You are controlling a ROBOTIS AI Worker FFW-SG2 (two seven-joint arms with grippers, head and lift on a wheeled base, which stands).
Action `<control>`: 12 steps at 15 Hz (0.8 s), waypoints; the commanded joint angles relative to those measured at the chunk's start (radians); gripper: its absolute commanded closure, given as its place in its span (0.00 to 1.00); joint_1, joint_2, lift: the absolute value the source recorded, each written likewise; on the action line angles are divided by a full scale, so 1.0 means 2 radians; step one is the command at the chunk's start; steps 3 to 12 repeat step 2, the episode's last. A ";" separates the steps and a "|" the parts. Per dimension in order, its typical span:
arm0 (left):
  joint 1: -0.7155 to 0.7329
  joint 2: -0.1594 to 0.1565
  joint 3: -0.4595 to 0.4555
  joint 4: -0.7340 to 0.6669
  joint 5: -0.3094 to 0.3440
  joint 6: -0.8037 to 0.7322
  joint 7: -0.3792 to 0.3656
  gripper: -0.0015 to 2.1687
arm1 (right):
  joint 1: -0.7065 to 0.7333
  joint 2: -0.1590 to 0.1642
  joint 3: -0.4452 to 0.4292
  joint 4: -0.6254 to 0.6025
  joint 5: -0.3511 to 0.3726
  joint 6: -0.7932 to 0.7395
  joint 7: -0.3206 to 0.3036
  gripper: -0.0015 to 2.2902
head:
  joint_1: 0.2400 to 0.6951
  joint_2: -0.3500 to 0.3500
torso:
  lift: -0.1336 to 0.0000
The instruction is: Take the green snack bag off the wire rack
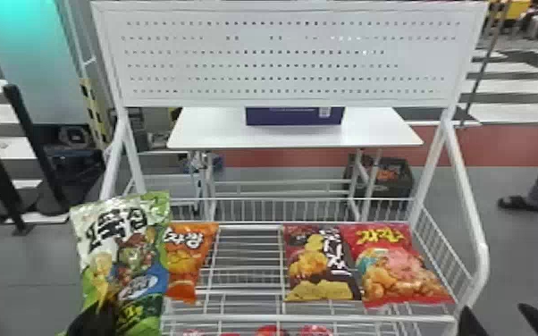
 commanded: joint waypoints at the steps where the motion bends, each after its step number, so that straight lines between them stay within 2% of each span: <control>1: 0.001 0.000 0.001 -0.001 0.000 -0.002 -0.001 0.55 | 0.001 0.000 0.000 -0.002 0.000 -0.001 0.000 0.07 | 0.57 0.50 | 1.00; 12: 0.001 0.000 0.001 -0.001 0.000 -0.002 -0.001 0.55 | 0.002 0.000 0.000 -0.002 0.000 -0.001 0.000 0.07 | 0.57 0.50 | 1.00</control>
